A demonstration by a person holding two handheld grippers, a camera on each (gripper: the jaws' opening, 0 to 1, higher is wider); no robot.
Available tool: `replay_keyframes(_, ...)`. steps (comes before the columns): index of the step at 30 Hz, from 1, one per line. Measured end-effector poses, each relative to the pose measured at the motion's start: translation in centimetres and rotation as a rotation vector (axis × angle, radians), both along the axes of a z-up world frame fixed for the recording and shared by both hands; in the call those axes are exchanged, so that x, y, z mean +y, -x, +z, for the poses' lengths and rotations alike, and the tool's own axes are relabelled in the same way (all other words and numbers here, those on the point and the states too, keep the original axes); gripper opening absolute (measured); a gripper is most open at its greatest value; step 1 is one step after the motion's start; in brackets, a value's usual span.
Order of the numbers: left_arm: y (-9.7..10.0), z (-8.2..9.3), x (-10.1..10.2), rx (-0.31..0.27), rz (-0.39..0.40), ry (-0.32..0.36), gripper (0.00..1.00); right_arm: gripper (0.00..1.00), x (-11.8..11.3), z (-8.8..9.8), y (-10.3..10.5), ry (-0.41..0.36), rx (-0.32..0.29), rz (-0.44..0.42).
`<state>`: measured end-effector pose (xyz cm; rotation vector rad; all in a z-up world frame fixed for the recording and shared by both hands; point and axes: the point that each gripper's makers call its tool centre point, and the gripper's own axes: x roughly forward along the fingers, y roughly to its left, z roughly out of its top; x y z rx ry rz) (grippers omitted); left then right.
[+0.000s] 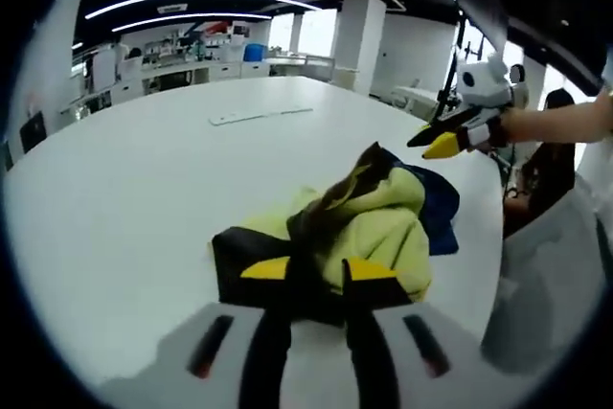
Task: Fold the garment on the visible template until the final outline fits inside the template.
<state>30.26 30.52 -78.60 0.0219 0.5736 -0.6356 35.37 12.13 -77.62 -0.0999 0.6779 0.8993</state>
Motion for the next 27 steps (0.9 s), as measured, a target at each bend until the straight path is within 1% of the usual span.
replay_keyframes(2, -0.3, -0.3, -0.2, 0.006, 0.0, -0.001, 0.16, 0.27, 0.2, -0.4, -0.5, 0.014, 0.001, 0.009)
replay_keyframes(3, -0.5, -0.5, 0.0, 0.012, 0.006, -0.001, 0.16, 0.25, 0.4, -0.6, -0.6, 0.016, 0.007, 0.017)
replay_keyframes(6, -0.5, -0.7, -0.2, 0.017, 0.005, -0.004, 0.13, 0.17, 0.9, -0.9, -0.9, 0.016, 0.022, 0.035)
replay_keyframes(7, -0.6, -0.8, -0.1, 0.017, 0.007, -0.005, 0.13, 0.15, 1.2, -1.0, -0.7, 0.017, 0.025, 0.042)
replay_keyframes(10, -0.9, -1.0, 0.1, 0.02, 0.018, -0.004, 0.13, 0.16, 1.5, -1.2, -0.3, 0.009, 0.038, 0.057)
replay_keyframes(11, -1.0, -1.1, 0.1, 0.025, 0.021, -0.002, 0.12, 0.16, 1.7, -1.3, -0.2, 0.008, 0.046, 0.063)
replay_keyframes(12, -1.0, -1.2, 0.2, 0.027, 0.023, -0.001, 0.12, 0.13, 1.8, -1.5, 0.0, 0.021, 0.044, 0.072)
replay_keyframes(14, -1.0, -1.3, 0.2, 0.031, 0.022, -0.004, 0.11, 0.12, 1.9, -1.7, 0.1, 0.029, 0.036, 0.078)
replay_keyframes(18, -1.0, -1.5, 0.2, 0.035, 0.016, -0.009, 0.1, 0.12, 2.2, -2.5, -0.3, 0.033, 0.04, 0.076)
replay_keyframes(20, -1.1, -1.6, 0.3, 0.036, 0.016, -0.014, 0.08, 0.08, 2.5, -2.5, -0.3, 0.033, 0.039, 0.078)
replay_keyframes(21, -1.1, -1.6, 0.3, 0.036, 0.018, -0.015, 0.07, 0.02, 2.5, -2.5, -0.3, 0.034, 0.038, 0.081)
replay_keyframes(22, -1.1, -1.7, 0.5, 0.04, 0.021, -0.014, 0.05, 0.0, 2.4, -2.6, -0.4, 0.038, 0.032, 0.078)
replay_keyframes(24, -1.2, -1.7, 0.5, 0.043, 0.021, -0.005, 0.02, 0.0, 2.3, -2.6, -0.5, 0.036, 0.032, 0.064)
replay_keyframes(27, -1.1, -1.5, 0.6, 0.048, 0.024, 0.004, 0.0, 0.0, 1.9, -2.0, -0.2, 0.022, 0.027, 0.054)
